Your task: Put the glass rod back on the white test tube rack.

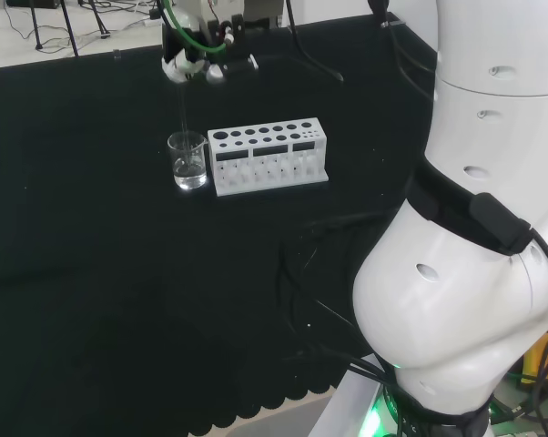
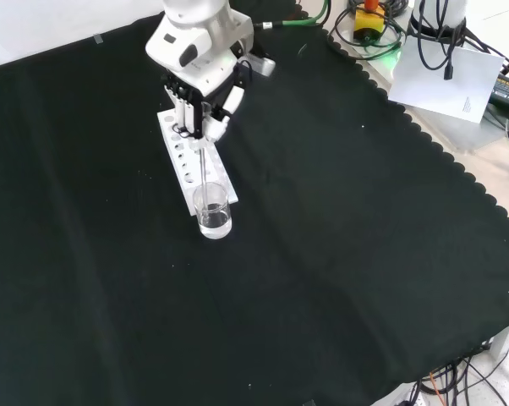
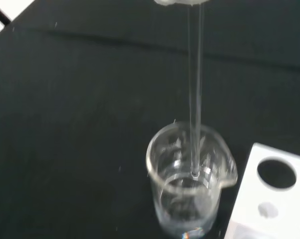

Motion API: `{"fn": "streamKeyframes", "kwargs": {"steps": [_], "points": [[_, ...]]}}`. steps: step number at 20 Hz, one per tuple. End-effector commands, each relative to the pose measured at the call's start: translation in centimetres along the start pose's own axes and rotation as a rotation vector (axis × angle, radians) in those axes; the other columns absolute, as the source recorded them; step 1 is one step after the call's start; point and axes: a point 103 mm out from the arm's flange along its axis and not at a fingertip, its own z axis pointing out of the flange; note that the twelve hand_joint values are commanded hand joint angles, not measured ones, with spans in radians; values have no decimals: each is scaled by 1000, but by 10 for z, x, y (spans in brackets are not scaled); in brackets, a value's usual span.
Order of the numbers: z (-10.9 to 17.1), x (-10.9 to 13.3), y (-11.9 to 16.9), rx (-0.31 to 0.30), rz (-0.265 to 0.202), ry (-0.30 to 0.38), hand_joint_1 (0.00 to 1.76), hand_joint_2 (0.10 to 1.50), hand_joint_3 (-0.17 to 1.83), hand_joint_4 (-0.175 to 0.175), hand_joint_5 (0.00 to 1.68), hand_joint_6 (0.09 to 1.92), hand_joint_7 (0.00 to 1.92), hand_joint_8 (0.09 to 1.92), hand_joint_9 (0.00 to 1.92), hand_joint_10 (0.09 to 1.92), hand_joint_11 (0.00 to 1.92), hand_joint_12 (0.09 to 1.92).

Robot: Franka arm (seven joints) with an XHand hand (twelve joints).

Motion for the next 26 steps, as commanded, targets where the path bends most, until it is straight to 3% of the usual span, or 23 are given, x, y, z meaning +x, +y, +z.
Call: {"fn": "streamKeyframes", "kwargs": {"steps": [1, 5, 12, 16, 18, 20, 26], "points": [[-7, -11, -11, -1, 22, -14, 1313, 1100, -175, -175, 1391, 87, 1168, 1039, 1595, 891, 1656, 633], [-13, -6, -5, -13, 19, -15, 1313, 1100, -175, -175, 1391, 87, 1168, 1039, 1596, 891, 1656, 634], [-47, -10, -26, -59, 27, -6, 1313, 1100, -175, -175, 1391, 87, 1168, 1040, 1596, 891, 1656, 634], [-71, -16, -43, -83, 73, -17, 1313, 1100, -175, -175, 1391, 87, 1169, 1038, 1596, 891, 1656, 634], [-80, -21, -55, -101, 78, -23, 1313, 1100, -175, -175, 1391, 87, 1168, 1038, 1596, 891, 1656, 634], [-90, -32, -71, -129, 64, 14, 1313, 1100, -175, -175, 1391, 87, 1169, 1038, 1596, 890, 1656, 634], [-87, -63, -74, -132, 130, -14, 1313, 1100, -175, -175, 1391, 87, 1167, 1040, 1595, 890, 1655, 633]]}}
